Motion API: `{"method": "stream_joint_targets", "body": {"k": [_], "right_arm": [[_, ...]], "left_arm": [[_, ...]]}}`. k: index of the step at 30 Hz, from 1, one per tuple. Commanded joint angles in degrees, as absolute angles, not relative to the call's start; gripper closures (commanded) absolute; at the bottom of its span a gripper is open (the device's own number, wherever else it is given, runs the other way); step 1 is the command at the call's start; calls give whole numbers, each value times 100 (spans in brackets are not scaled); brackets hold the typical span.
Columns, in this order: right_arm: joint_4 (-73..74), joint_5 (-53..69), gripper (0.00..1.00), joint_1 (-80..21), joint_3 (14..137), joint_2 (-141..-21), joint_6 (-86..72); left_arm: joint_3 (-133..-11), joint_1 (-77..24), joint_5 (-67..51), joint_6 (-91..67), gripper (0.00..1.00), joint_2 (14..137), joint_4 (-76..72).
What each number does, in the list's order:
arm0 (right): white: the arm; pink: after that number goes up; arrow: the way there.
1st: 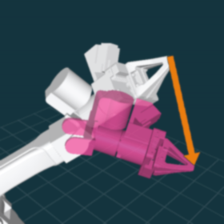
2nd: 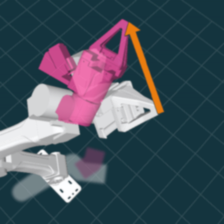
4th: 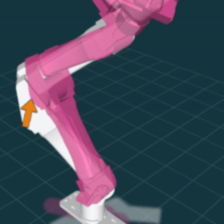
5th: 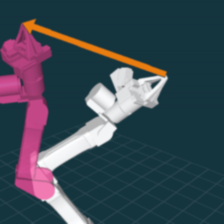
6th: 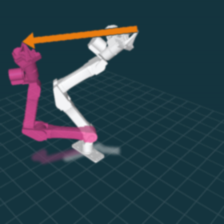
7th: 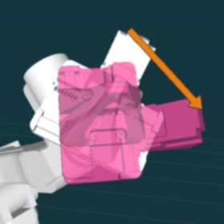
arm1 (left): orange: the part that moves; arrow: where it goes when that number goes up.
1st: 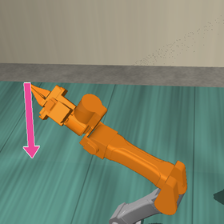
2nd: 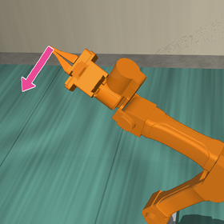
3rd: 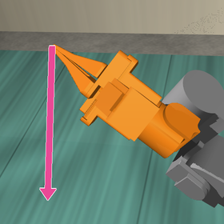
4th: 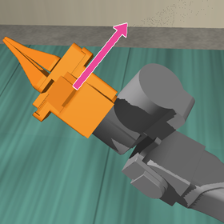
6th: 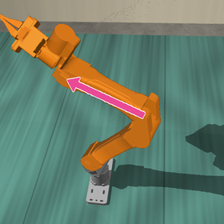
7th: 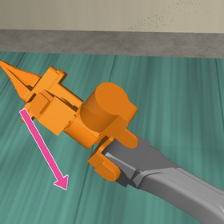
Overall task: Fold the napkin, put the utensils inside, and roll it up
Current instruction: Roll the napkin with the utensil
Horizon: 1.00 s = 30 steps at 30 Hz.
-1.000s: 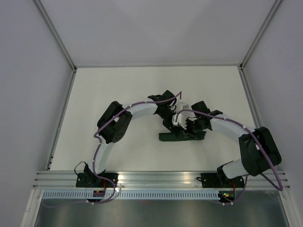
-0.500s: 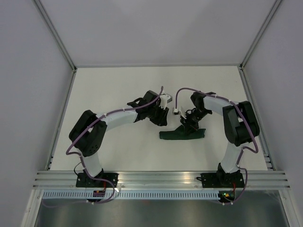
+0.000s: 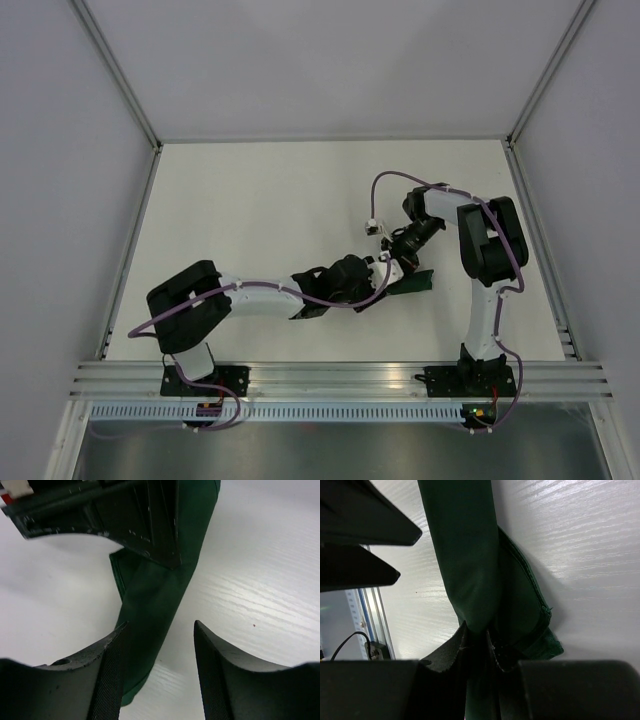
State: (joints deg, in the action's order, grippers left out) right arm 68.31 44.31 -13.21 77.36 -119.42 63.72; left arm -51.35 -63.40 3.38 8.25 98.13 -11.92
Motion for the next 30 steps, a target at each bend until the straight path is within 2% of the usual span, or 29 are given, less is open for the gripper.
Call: {"method": "stream_joint_targets", "body": {"k": [1,6,20,26,30], "right_arm": [[6697,4298,77,-1283,7857,-12190,6671],[6715,4315,77,-1266,7954,-12296,6627],[6776,4289,78,-1230,8104,-12463,6592],[6829,4298,78,-1222,8156,-12472,6583],[6873,4307,74,-1230,8174,-12454,6609]], "left_arm": [[-5273,-6442,975,1713,41,9948,-1960],[-5423,-6724,1318,2336,38,10397,-2092],[-5581,-6829,1354,2742,40,11100,-2188],[-5537,-6715,950,2646,49,11144,-2005],[-5616,-6645,686,2567,60,11215,-1697]]}}
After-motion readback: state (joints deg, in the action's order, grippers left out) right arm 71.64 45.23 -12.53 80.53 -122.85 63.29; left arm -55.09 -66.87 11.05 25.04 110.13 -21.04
